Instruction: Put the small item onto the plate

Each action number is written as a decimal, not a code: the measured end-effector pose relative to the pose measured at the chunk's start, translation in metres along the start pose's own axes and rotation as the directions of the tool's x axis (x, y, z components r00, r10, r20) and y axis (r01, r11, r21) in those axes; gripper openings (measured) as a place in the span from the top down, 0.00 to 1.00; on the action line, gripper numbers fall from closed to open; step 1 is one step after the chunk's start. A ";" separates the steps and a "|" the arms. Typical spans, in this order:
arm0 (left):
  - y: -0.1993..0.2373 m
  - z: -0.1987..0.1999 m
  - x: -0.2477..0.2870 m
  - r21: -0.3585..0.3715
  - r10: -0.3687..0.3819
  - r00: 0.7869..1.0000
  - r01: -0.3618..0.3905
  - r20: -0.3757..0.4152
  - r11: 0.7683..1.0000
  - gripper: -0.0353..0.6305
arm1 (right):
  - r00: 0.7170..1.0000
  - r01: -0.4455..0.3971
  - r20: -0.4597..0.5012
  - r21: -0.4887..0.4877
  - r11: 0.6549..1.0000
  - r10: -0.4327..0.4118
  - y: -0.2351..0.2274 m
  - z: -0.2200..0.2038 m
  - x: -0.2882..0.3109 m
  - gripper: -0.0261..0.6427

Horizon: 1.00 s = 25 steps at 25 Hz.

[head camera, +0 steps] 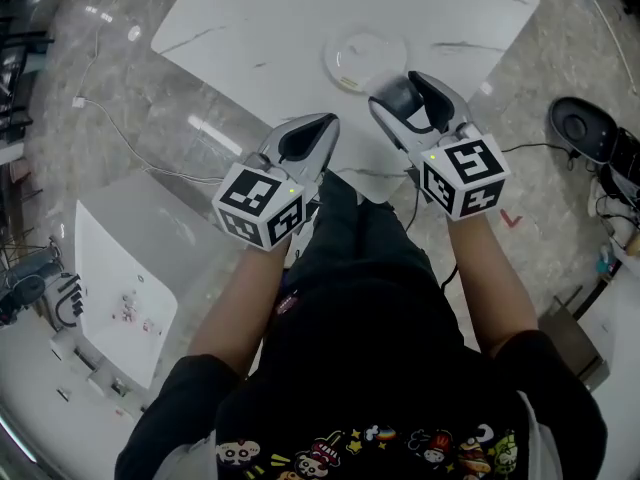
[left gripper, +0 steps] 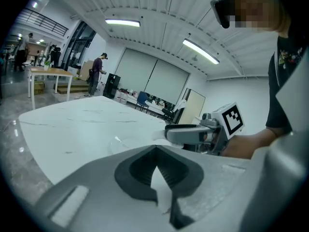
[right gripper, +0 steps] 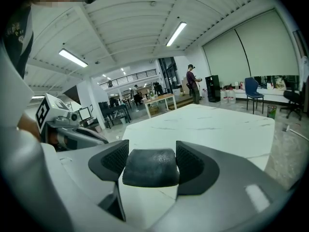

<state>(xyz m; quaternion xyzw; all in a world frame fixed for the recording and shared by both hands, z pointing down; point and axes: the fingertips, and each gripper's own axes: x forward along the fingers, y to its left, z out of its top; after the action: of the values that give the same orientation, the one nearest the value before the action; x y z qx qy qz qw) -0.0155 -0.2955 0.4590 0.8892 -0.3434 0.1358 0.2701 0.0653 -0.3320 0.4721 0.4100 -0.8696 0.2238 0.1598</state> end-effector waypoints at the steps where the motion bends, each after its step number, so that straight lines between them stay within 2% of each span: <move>1: 0.004 -0.005 0.003 -0.006 -0.001 1.000 0.001 -0.004 1.000 0.94 | 1.000 0.003 -0.004 -0.004 1.000 -0.003 -0.004 -0.003 0.009 0.47; 12: 0.033 -0.033 0.009 -0.064 0.025 1.000 -0.026 -0.018 0.998 0.95 | 0.997 0.018 -0.079 -0.056 0.998 -0.022 -0.034 -0.038 0.093 0.47; 25: 0.059 -0.039 0.008 -0.105 0.035 0.999 -0.036 -0.008 0.994 0.94 | 0.985 0.037 -0.160 -0.144 0.989 -0.060 -0.050 -0.047 0.132 0.47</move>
<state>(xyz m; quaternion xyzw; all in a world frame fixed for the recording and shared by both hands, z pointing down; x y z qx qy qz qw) -0.0519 -0.3144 0.5170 0.8671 -0.3650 0.1249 0.3152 0.0284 -0.4203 0.5860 0.3992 -0.8568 0.1908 0.2647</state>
